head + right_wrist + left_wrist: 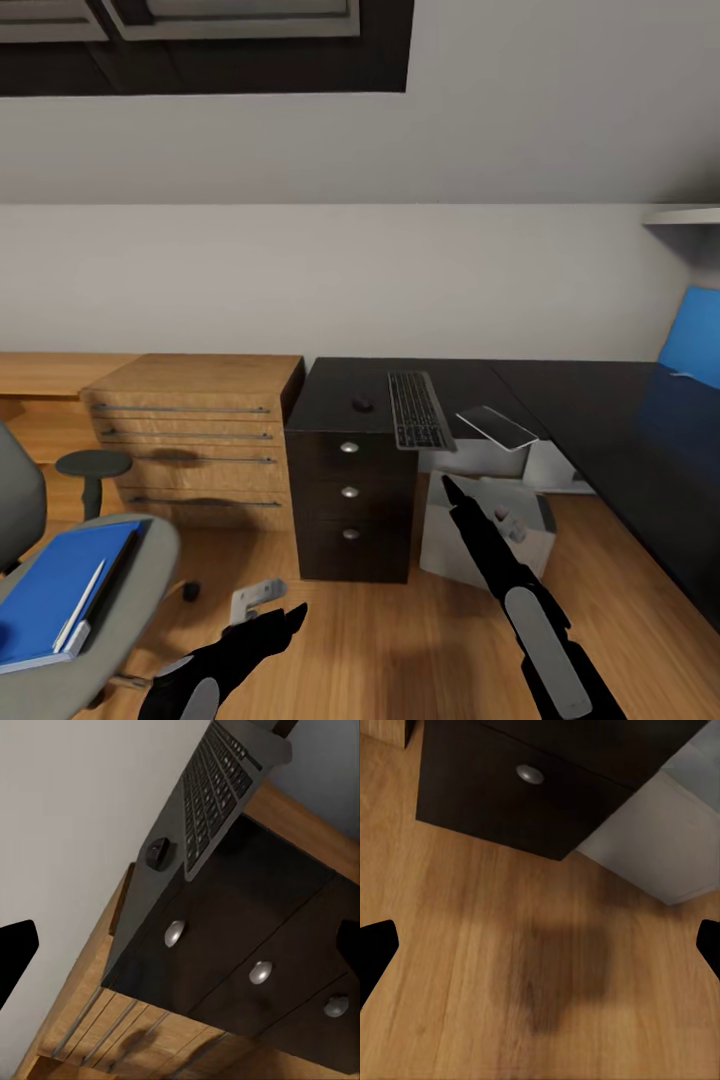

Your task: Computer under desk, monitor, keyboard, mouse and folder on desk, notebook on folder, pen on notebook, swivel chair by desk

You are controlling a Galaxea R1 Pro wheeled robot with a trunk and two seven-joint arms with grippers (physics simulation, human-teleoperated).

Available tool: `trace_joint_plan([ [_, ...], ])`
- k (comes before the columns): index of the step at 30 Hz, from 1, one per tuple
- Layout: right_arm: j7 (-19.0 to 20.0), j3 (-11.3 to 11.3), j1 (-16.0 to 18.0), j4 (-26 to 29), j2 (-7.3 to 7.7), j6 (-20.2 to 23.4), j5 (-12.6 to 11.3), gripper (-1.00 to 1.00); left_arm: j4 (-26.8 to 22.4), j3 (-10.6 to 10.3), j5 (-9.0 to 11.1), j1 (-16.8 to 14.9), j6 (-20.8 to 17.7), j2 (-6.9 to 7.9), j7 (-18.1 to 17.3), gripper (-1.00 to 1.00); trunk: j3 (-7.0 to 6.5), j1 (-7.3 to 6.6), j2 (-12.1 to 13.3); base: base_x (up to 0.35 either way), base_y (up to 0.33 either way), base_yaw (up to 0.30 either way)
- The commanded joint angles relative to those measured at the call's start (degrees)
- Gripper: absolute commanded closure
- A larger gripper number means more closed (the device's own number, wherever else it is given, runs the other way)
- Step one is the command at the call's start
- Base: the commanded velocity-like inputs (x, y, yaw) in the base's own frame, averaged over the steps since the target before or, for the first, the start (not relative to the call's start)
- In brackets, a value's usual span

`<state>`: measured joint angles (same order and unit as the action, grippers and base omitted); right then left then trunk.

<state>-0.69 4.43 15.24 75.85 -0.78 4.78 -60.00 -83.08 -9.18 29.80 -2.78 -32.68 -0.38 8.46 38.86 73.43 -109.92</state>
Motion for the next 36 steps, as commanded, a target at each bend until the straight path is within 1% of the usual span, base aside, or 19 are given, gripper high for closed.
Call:
trace_joint_plan([
  [1, -0.1, 0.0, 0.0, -0.2, -0.03, 0.2, -0.5, -1.0, -0.1, 0.0, 0.6, 0.0, -0.2, 0.01, 0.5, -1.0, 0.06, 0.01, 0.0, 0.229, 0.0, 0.0],
  [4, -0.3, 0.1, 0.0, -3.1, -0.42, -0.1, -0.4, -1.0, -0.1, 0.0, 0.7, 0.0, -0.2, 0.03, 0.5, -1.0, 0.06, 0.01, 0.0, 0.297, 0.0, 0.0],
  [8, -0.3, -0.1, 0.0, -3.5, -0.64, 0.0, -0.8, -1.0, -0.1, 0.0, 0.8, 0.0, -0.2, 0.03, 0.5, -1.0, 0.06, 0.01, 0.0, 0.291, 0.0, 0.0],
  [9, -0.3, -0.1, 0.0, -3.5, -0.67, 0.1, -1.3, -1.0, -0.1, 0.0, 0.8, 0.0, -0.2, 0.03, 0.4, -1.0, 0.06, 0.01, 0.0, 0.252, 0.0, 0.0],
  [10, -0.3, -0.1, 0.0, -3.5, -0.69, 0.2, -2.8, -1.0, -0.1, 0.0, 0.9, 0.0, -0.3, 0.03, 0.4, -1.0, 0.06, 0.01, 0.0, 0.172, 0.0, 0.0],
  [11, -0.3, 0.0, 0.0, -3.5, -0.69, 0.2, -3.4, -1.0, -0.1, 0.0, 0.9, 0.0, -0.3, 0.03, 0.4, -1.0, 0.06, 0.01, 0.0, 0.138, 0.0, 0.0],
  [13, -0.3, 0.1, 0.0, -3.5, -0.69, 0.3, -6.4, -1.0, -0.1, 0.0, 0.9, 0.0, -0.3, 0.03, 0.4, -1.0, 0.06, 0.01, 0.0, 0.072, 0.0, 0.0],
  [15, -0.3, 0.1, 0.0, -3.5, -0.67, 0.6, -7.8, -1.0, -0.1, 0.0, 0.9, 0.0, -0.3, 0.03, 0.4, -1.0, 0.06, 0.01, 0.0, 0.041, 0.0, 0.0],
  [16, -0.3, 0.1, 0.0, -3.5, -0.65, 1.2, -9.1, -1.0, -0.1, 0.0, 0.9, 0.0, -0.3, 0.03, 0.4, -1.0, 0.06, 0.01, 0.0, 0.023, 0.0, 0.0],
  [18, -0.3, 0.1, 0.0, -3.5, -0.64, 2.1, -10.3, -1.0, -0.1, 0.0, 0.9, 0.0, -0.3, 0.03, 0.4, -1.0, 0.06, 0.01, 0.0, 0.017, 0.0, 0.0],
  [19, -0.3, 0.0, 0.0, -3.5, -0.61, 3.3, -11.5, -1.0, -0.1, 0.0, 0.9, 0.0, -0.3, 0.03, 0.4, -1.0, 0.06, 0.01, 0.0, 0.009, 0.0, 0.0],
  [21, -0.3, 0.0, 0.0, -3.5, -0.58, 4.5, -12.6, -1.0, -0.1, 0.0, 1.0, 0.0, -0.3, 0.03, 0.4, -1.0, 0.06, 0.01, 0.0, 0.006, 0.0, 0.0],
  [25, -0.2, -0.2, 0.0, -3.5, -0.38, 7.7, -16.1, -1.0, -0.1, 0.0, 1.0, 0.0, -0.4, 0.03, 0.4, -1.0, 0.06, 0.01, 0.0, 0.003, 0.0, 0.0],
  [30, -0.1, -0.2, 0.0, -3.6, -0.29, 8.4, -17.8, -1.0, -0.1, 0.0, 1.0, 0.0, -0.3, 0.03, 0.4, -1.0, 0.06, 0.01, 0.0, 0.094, 0.0, 0.0],
  [36, -0.2, -0.4, 0.0, -4.0, -0.46, 8.0, -17.7, -1.0, -0.1, 0.0, 1.1, 0.0, -0.4, 0.04, 0.2, -1.0, 0.06, 0.01, 0.0, 0.266, 0.0, 0.0],
])
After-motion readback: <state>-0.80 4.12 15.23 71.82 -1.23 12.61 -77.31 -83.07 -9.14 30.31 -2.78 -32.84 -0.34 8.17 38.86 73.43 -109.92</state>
